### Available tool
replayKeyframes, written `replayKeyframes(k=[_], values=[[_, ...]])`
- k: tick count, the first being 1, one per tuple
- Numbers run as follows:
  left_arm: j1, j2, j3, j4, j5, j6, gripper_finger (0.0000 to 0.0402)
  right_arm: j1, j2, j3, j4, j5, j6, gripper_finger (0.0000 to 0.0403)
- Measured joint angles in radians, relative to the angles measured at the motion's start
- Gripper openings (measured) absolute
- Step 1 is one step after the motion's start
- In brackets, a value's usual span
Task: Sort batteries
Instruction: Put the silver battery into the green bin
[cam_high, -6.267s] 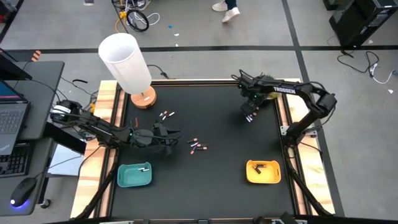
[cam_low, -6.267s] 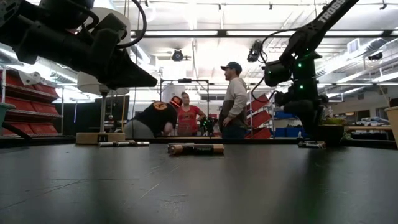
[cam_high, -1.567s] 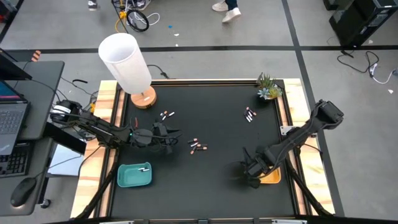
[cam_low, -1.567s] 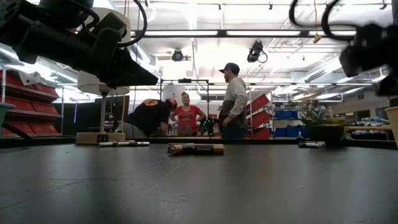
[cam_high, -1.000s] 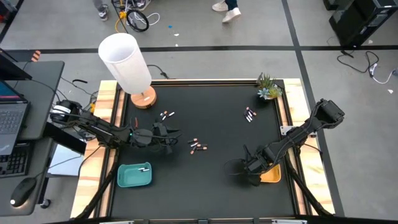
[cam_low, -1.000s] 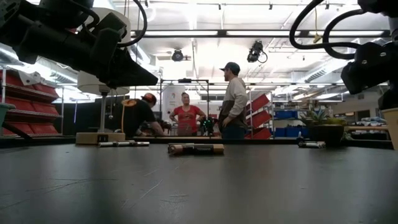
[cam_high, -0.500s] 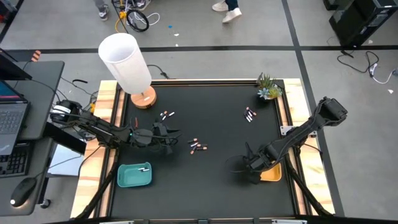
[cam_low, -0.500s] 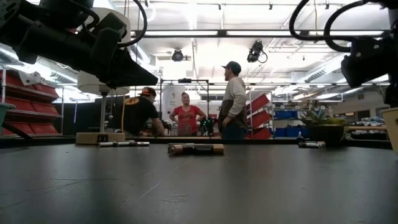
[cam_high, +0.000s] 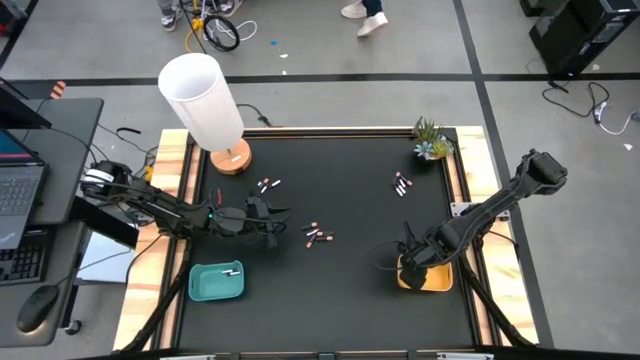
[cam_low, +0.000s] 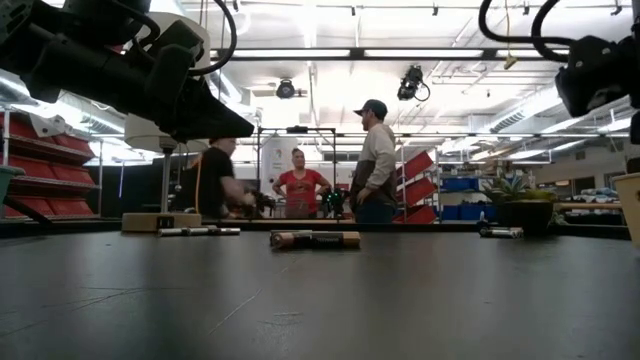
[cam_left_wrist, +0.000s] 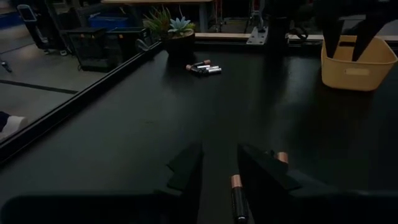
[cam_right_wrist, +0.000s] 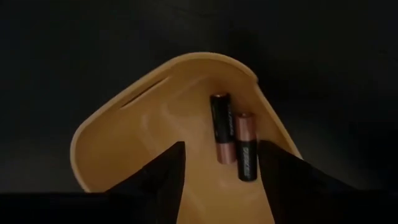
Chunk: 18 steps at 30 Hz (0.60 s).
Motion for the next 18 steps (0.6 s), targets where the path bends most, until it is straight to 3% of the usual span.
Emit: replayKeyframes(k=[5, 10, 14, 18], values=[[0.0, 0.0, 0.0, 0.0, 0.0, 0.0, 0.0117, 0.0, -0.068, 0.006, -0.065, 0.028, 0.038, 0.0192], [0.0, 0.0, 0.0, 0.0, 0.0, 0.0, 0.0117, 0.0, -0.103, 0.084, -0.223, 0.127, 0.038, 0.0186], [0.0, 0.0, 0.0, 0.0, 0.0, -0.011, 0.0117, -0.01, -0.105, 0.162, -0.318, 0.247, 0.002, 0.0181], [0.0, 0.0, 0.0, 0.0, 0.0, -0.031, 0.0117, -0.038, -0.105, 0.193, -0.267, 0.427, -0.138, 0.0176]])
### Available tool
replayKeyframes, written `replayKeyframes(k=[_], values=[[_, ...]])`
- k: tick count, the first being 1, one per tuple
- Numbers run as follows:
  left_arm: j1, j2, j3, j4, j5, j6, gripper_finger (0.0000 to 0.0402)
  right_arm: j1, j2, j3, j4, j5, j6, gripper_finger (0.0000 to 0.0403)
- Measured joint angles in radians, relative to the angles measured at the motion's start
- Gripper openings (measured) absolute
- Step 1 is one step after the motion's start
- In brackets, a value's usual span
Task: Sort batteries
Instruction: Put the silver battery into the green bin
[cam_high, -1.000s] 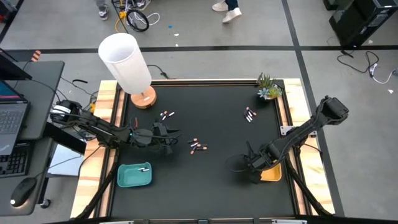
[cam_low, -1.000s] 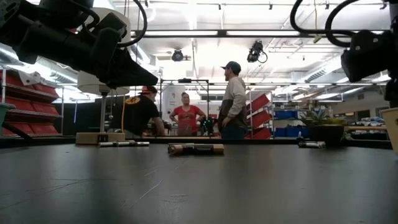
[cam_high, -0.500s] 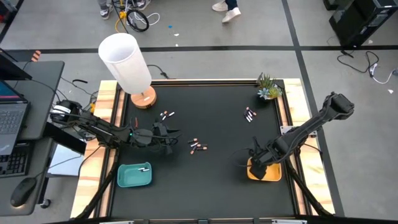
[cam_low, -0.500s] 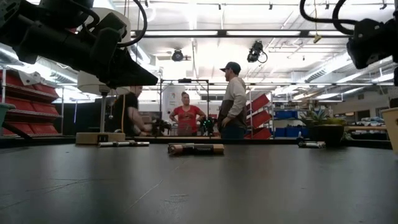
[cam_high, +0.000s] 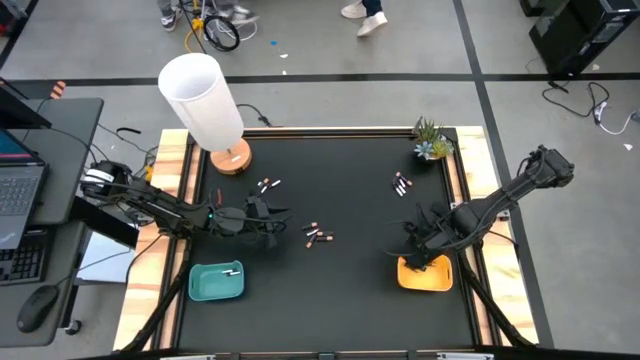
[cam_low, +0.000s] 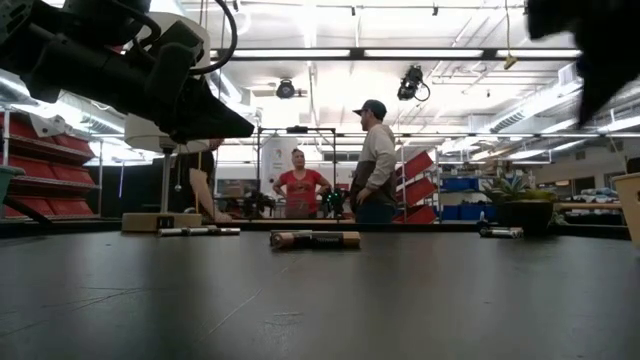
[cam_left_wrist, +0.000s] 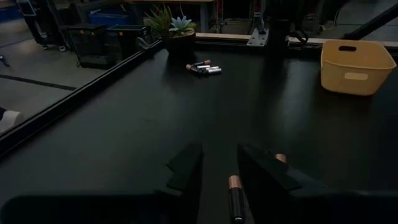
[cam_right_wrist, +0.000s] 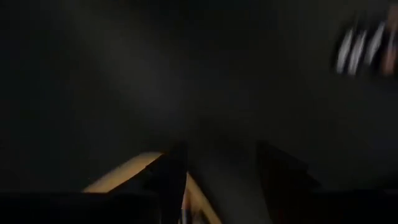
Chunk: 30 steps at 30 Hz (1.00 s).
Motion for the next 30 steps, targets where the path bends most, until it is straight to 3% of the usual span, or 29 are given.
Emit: replayKeyframes(k=[3, 7, 11, 18, 25, 30], values=[[-0.004, 0.0, 0.0, -0.006, 0.0, -0.023, 0.0117, -0.024, 0.011, 0.0, 0.14, 0.118, -0.197, 0.017], [-0.012, 0.0, 0.0, -0.025, 0.03, -0.065, 0.0117, -0.086, 0.07, 0.0, 0.361, 0.139, -0.458, 0.0157], [-0.024, 0.0, 0.0, -0.042, 0.095, -0.101, 0.0117, -0.188, 0.167, 0.0, 0.563, 0.055, -0.612, 0.0145], [-0.031, 0.0, 0.0, -0.103, 0.098, -0.156, 0.0117, -0.336, 0.331, 0.0, 0.862, -0.156, -0.867, 0.0138], [-0.031, 0.0, 0.0, -0.122, 0.063, -0.182, 0.0117, -0.451, 0.421, 0.046, 0.925, -0.177, -0.983, 0.0144], [-0.019, -0.019, 0.0, -0.219, 0.045, -0.214, 0.0117, -0.488, 0.488, 0.049, 1.109, -0.167, -1.074, 0.0136]])
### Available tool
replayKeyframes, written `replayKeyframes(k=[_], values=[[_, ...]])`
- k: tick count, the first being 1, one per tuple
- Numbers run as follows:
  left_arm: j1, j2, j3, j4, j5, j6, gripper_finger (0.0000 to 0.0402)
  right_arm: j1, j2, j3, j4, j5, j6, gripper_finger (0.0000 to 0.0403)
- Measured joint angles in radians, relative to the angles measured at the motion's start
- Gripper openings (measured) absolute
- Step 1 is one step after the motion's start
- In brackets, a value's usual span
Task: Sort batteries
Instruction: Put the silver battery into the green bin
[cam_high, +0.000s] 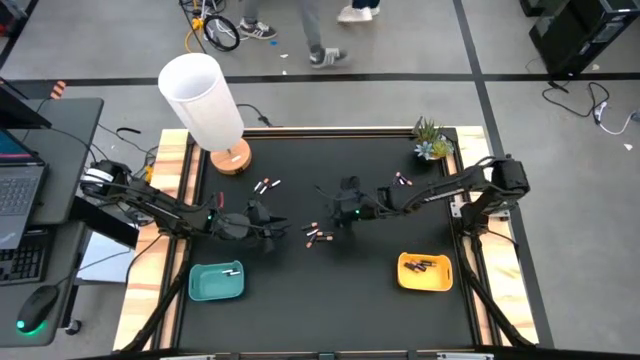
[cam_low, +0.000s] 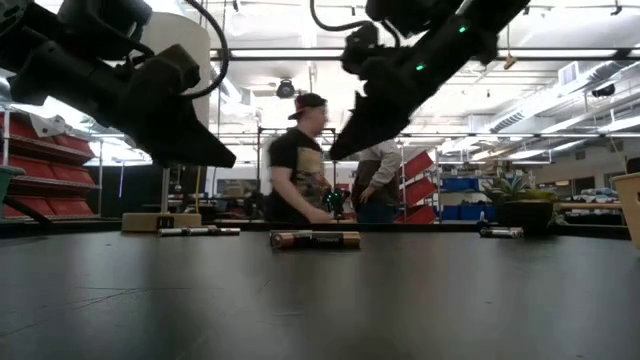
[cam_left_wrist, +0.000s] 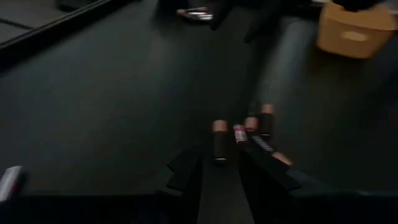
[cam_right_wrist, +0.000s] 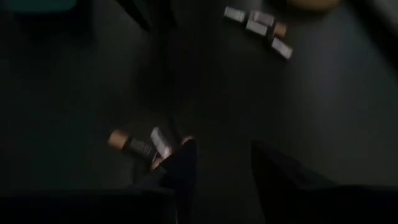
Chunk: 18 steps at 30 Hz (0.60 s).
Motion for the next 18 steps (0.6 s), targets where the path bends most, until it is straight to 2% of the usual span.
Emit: replayKeyframes(k=[3, 8, 13, 18], values=[[0.023, -0.022, 0.0, -0.084, -0.027, -0.024, 0.0117, -0.016, 0.047, 0.0, 0.138, 0.04, -0.077, 0.013], [0.1, -0.043, 0.03, -0.208, -0.026, -0.045, 0.0117, -0.054, 0.106, 0.0, 0.351, 0.027, -0.178, 0.0125], [0.204, -0.04, 0.087, -0.336, 0.015, -0.048, 0.0117, -0.065, 0.132, -0.009, 0.443, 0.016, -0.249, 0.0123], [0.319, -0.04, 0.115, -0.362, 0.093, -0.039, 0.0117, -0.068, 0.117, -0.079, 0.544, 0.015, -0.288, 0.0121]])
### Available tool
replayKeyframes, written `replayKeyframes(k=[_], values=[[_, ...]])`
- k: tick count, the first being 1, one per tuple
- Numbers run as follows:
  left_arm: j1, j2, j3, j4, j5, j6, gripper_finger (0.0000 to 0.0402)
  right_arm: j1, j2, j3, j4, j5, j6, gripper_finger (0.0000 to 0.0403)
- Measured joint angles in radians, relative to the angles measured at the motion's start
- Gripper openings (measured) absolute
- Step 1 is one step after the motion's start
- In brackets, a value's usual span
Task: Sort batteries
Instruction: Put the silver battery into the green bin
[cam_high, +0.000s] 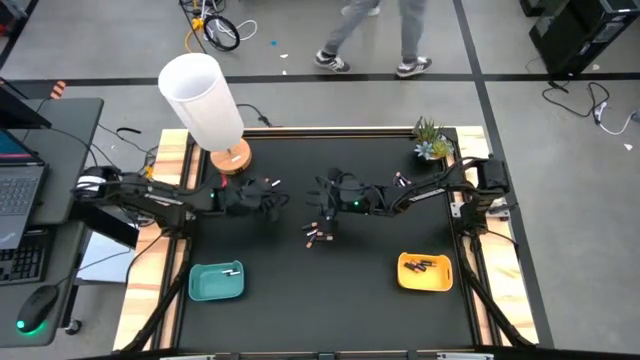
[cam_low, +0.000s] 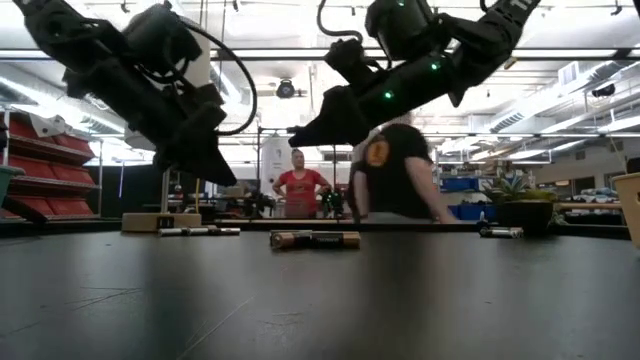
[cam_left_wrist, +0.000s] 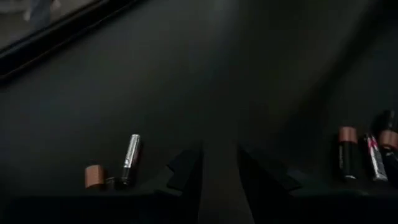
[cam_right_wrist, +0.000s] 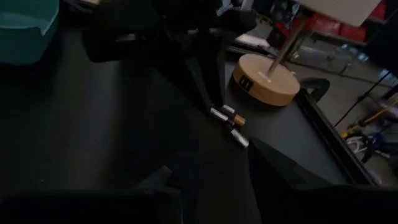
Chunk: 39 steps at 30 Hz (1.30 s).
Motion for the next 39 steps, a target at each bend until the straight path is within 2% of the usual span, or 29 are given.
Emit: replayKeyframes(k=[5, 8, 13, 16, 26, 39], values=[[0.095, 0.01, 0.003, -0.016, 0.062, -0.015, 0.0117, 0.0, -0.004, -0.122, 0.166, 0.0, -0.004, 0.0121], [0.139, 0.033, 0.021, -0.016, 0.094, -0.031, 0.0117, 0.0, -0.004, -0.214, 0.342, 0.0, -0.016, 0.0118], [0.183, 0.11, 0.101, -0.034, 0.101, -0.001, 0.0117, 0.0, -0.004, -0.331, 0.596, -0.004, -0.05, 0.0112], [0.202, 0.174, 0.157, -0.069, 0.105, 0.019, 0.0117, 0.001, -0.004, -0.362, 0.677, -0.005, -0.05, 0.0107], [0.252, 0.345, 0.23, -0.135, 0.135, 0.045, 0.0117, 0.001, -0.004, -0.371, 0.697, -0.038, -0.062, 0.0095], [0.27, 0.378, 0.231, -0.169, 0.14, 0.132, 0.0117, 0.001, -0.004, -0.371, 0.699, -0.061, -0.058, 0.0091]])
